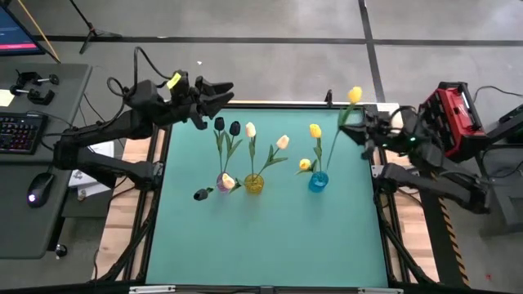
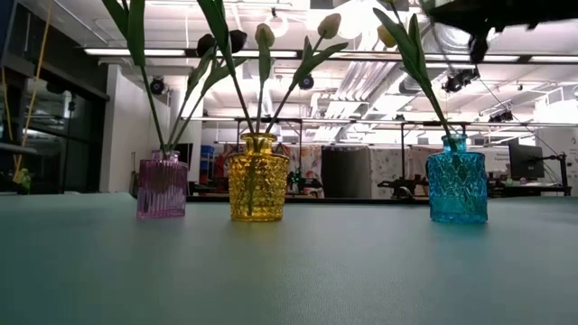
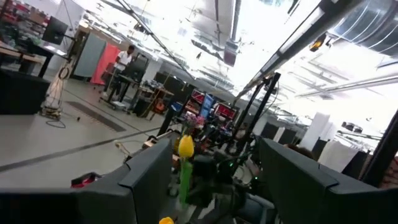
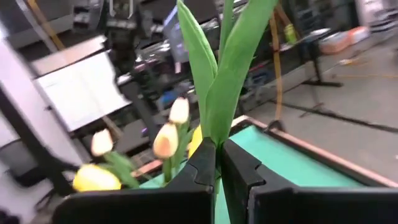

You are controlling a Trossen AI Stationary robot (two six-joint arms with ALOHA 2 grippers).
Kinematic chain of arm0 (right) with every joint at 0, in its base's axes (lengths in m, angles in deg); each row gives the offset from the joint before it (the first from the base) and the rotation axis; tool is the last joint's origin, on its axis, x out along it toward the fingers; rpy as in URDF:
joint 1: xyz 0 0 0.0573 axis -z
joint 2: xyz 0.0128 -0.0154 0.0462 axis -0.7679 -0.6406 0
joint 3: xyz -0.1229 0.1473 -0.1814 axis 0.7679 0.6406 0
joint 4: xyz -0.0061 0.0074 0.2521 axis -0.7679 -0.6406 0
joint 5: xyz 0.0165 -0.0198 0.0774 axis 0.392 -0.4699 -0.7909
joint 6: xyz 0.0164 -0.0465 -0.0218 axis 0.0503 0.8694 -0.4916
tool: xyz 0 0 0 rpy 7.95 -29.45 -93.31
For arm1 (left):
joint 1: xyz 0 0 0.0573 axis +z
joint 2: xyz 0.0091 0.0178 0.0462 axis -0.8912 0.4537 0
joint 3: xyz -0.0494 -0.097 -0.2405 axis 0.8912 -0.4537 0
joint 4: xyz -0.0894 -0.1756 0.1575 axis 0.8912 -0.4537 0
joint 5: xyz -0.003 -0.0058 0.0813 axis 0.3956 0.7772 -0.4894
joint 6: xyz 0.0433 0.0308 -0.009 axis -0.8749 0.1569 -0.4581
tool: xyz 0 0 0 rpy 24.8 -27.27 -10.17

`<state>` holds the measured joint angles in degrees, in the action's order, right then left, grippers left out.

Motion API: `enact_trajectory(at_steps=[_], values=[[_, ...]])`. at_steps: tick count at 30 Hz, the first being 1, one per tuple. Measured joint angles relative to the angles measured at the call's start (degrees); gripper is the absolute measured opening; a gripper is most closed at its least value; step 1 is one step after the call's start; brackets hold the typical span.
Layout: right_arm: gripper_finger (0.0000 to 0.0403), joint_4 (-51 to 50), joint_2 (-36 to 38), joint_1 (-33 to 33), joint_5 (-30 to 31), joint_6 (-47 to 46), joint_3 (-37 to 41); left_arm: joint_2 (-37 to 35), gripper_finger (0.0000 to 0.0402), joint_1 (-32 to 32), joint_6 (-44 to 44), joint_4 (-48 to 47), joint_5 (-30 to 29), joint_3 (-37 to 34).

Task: Sort flowers into vase by color
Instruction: Put the yellow tulip into the blue vase

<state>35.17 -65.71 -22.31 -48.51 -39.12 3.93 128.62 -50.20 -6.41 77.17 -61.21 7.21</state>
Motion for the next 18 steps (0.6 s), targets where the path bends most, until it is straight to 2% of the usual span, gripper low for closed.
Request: enact_trajectory(at_steps=[3,8,14,18], values=[[0.0,5.3,-0.3,-3.6,0.9,-0.1,4.5,0.0,0.0231,-0.7,0.0,0.0,0.0,0.0],[0.0,6.4,1.9,-6.9,4.4,4.7,4.7,0.0,0.0231,-1.4,0.0,0.2,-1.0,0.0],[0.0,4.8,0.2,-9.3,1.2,19.3,4.2,0.0,0.0231,-1.4,0.0,0.3,-2.6,0.0],[0.0,5.1,-2.0,-11.2,0.3,24.0,4.2,0.0,0.0231,-1.4,0.0,0.4,-2.6,0.0]])
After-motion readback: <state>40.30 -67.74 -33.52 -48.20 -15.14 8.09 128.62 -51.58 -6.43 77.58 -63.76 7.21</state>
